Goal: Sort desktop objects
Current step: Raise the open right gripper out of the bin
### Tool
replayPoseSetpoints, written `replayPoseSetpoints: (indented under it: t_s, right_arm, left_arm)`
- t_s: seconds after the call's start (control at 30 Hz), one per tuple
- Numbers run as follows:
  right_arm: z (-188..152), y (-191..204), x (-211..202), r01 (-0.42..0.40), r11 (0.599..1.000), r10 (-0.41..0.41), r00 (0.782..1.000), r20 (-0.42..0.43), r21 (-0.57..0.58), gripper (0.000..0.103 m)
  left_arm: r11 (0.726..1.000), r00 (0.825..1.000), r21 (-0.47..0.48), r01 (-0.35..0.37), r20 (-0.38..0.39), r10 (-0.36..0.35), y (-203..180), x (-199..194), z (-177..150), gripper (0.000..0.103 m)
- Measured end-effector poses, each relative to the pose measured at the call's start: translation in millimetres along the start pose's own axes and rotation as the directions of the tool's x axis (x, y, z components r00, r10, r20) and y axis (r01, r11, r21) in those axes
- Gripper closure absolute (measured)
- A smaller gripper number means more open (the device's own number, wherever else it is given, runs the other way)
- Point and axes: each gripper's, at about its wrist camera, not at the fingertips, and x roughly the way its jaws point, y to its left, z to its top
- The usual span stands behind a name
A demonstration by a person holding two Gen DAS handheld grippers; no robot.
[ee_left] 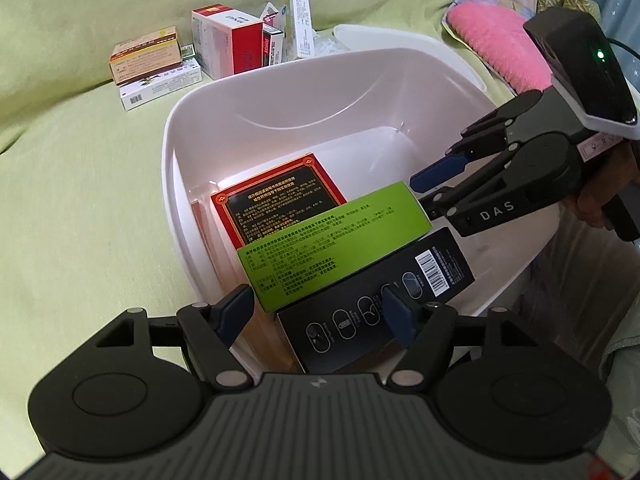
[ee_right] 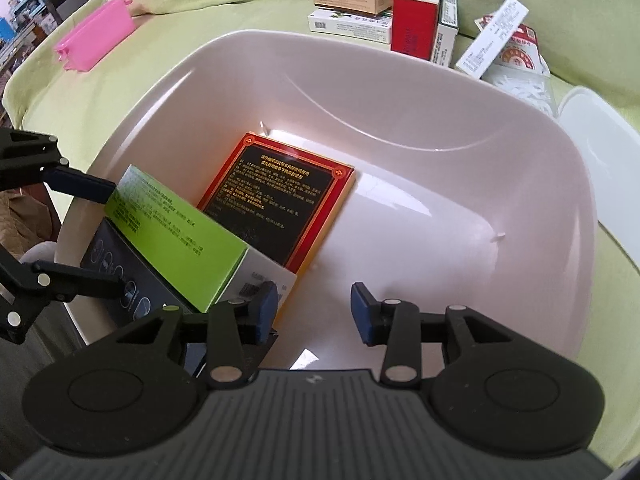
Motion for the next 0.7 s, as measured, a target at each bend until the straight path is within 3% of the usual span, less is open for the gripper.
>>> replayPoseSetpoints:
  t_s: [0.27,0.43,0.7]
  right_arm:
    - [0,-9,-28,0.033,0.999,-0.030,0.997,0.074,-0.028,0.052]
    - [1,-15,-53,0.043,0.998,-0.037,0.987,0.154,-0.037,0.037]
    - [5,-18,-75,0.075,0.995,-0.058,0.975,0.216,-0.069,0.011]
  left_arm:
    - [0.999,0.998,-0.026,-0.047,0.039,0.048,-3,-17,-3,0.031]
    - [0.995,0.991,-0.061,-0.082,0.102,0.088,-10,-39,0,0.031]
    - [0.987,0.978,-0.059,-0.150,0.135,0.157,-28,-53,19,0.022]
